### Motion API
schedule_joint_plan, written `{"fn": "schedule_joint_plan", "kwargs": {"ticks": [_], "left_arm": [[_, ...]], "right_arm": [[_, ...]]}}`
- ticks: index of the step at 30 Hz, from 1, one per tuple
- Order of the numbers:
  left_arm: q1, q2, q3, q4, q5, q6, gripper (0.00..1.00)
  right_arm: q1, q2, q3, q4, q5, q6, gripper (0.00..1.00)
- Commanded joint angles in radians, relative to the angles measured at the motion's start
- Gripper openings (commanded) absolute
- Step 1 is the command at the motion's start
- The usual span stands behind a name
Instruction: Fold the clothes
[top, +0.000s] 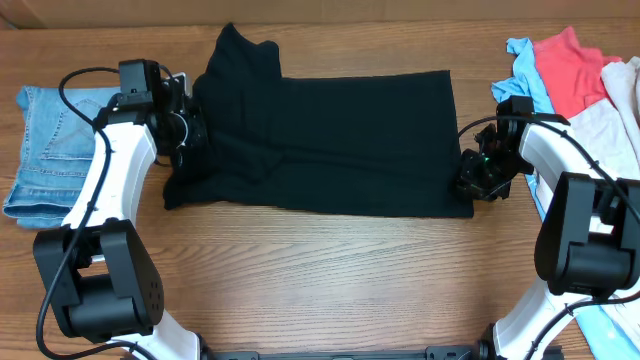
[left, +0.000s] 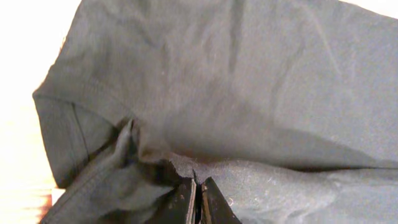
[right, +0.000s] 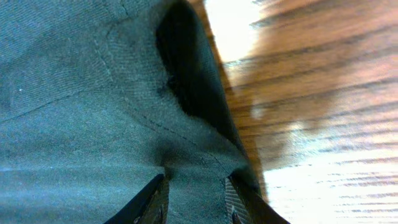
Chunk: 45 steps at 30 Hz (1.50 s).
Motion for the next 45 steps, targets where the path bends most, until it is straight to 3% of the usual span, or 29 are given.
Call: {"fn": "schedule_joint_plan", "kwargs": {"ticks": [1,2,3,4,7,9,10,12,14,17,24,32,33,35,38,45], "left_arm": [[0.005,-0.002,-0.046,-0.016,-0.016,-0.014,0.17],[0.005,-0.002,-0.059,-0.013,-0.017,-0.014,0.38],[0.005,-0.002,-0.068,-0.009,-0.018,-0.014,0.67],[0.005,-0.002,-0.076,-0.007,-0.017,-0.014,0.80],[0.005,-0.002,-0.083,-0.018,-0.016,-0.014,0.86],[0.005,-0.002,-0.083,-0.052,-0.015,-0.014,0.77],[0.005,-0.002,-0.083,-0.090,-0.013,-0.014,0.60],[0.005,-0.002,-0.091,-0.134,-0.020,-0.013,0.46],[0.005,-0.002,-0.124,-0.133,-0.038,-0.010,0.45],[0.005,-0.002,-0.247,-0.001,-0.042,-0.011,0.44],[0.006,-0.002,-0.436,-0.045,-0.108,-0.010,0.39],[0.010,-0.002,-0.439,-0.161,-0.289,-0.078,0.24],[0.014,-0.002,-0.439,-0.171,-0.291,-0.078,0.24],[0.040,-0.002,-0.439,-0.211,-0.290,-0.078,0.14],[0.061,-0.002,-0.439,-0.237,-0.291,-0.074,0.07],[0.086,-0.034,-0.439,-0.242,-0.243,-0.058,0.04]], "right_arm": [[-0.009,0.059,-0.027,-0.006,0.114,0.022,0.34],[-0.009,0.059,-0.027,-0.006,0.114,0.022,0.35],[-0.009,0.059,-0.027,-0.006,0.114,0.022,0.34],[-0.009,0.059,-0.027,-0.006,0.114,0.022,0.35],[-0.009,0.059,-0.027,-0.009,0.114,0.022,0.34],[-0.009,0.059,-0.027,-0.009,0.114,0.022,0.35],[-0.009,0.059,-0.027,-0.010,0.114,0.022,0.35],[-0.009,0.059,-0.027,-0.013,0.114,0.022,0.35],[-0.009,0.059,-0.027,-0.014,0.114,0.022,0.35],[-0.009,0.059,-0.027,-0.018,0.114,0.022,0.35],[-0.009,0.059,-0.027,-0.024,0.114,0.022,0.35],[-0.010,0.059,-0.027,-0.141,0.212,0.099,0.35],[-0.010,0.059,-0.027,-0.159,0.212,0.115,0.35],[-0.010,0.059,-0.027,-0.194,0.212,0.117,0.35],[-0.010,0.059,-0.027,-0.217,0.211,0.121,0.35],[-0.010,0.004,-0.026,-0.210,0.211,0.128,0.33]]}}
